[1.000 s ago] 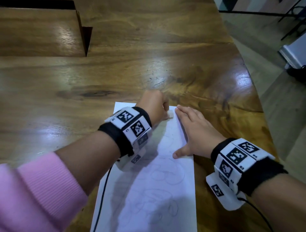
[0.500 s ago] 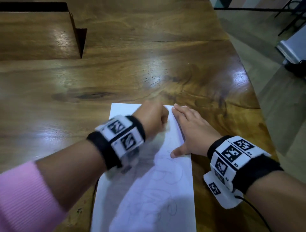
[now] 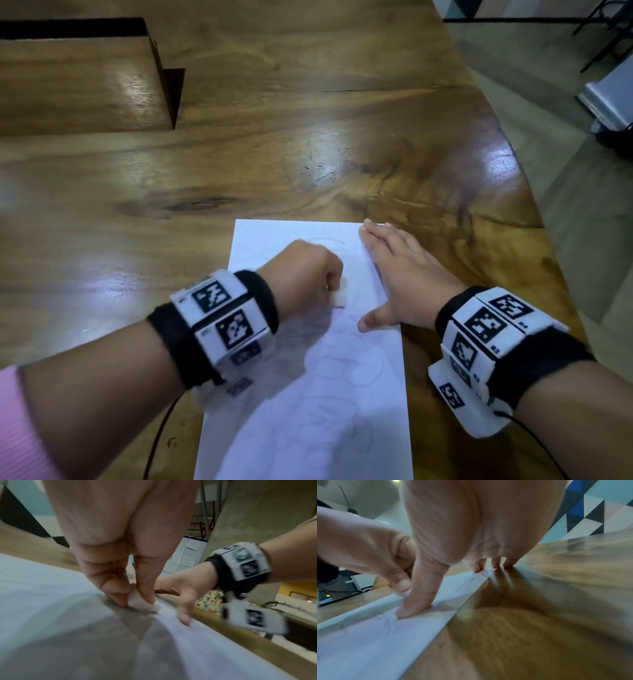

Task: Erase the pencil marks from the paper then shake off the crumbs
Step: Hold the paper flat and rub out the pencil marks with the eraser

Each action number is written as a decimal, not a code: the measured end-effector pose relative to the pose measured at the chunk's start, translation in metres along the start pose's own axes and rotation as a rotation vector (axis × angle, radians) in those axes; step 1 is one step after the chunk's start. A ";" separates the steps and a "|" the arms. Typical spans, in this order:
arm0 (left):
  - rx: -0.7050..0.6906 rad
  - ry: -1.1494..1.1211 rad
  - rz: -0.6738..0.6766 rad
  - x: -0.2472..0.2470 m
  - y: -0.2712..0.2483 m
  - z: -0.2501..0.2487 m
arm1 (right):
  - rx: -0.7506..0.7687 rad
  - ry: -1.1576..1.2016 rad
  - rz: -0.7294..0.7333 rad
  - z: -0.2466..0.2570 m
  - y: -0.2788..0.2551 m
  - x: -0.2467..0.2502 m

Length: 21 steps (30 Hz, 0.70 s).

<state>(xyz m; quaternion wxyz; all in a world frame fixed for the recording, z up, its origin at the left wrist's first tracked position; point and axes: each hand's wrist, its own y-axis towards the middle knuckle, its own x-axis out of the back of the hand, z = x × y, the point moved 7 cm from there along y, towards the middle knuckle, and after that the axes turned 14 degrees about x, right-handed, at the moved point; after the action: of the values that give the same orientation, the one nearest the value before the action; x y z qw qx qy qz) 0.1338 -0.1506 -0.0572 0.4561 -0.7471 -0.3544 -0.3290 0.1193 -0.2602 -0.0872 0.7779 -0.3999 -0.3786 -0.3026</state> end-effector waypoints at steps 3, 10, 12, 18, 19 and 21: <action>0.130 -0.051 -0.163 0.031 0.035 0.004 | 0.005 -0.012 0.013 0.000 0.000 -0.001; 0.017 0.020 0.064 0.003 0.009 0.003 | 0.009 -0.007 0.009 -0.001 0.000 -0.001; 0.080 -0.044 -0.031 0.016 0.021 0.005 | 0.008 0.000 0.010 -0.001 0.000 -0.001; 0.117 -0.095 -0.047 0.022 0.037 0.004 | 0.004 0.011 0.006 -0.001 0.000 -0.002; 0.113 -0.115 -0.026 0.018 0.035 0.004 | 0.005 0.011 0.004 -0.002 0.000 -0.002; 0.155 -0.168 -0.135 0.021 0.036 0.008 | 0.005 0.010 0.002 -0.002 0.001 -0.002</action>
<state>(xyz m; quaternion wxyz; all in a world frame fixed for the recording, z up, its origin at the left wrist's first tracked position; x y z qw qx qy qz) 0.1760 -0.1503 -0.0589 0.4579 -0.7089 -0.4653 -0.2670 0.1194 -0.2612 -0.0903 0.7812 -0.3966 -0.3750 -0.3031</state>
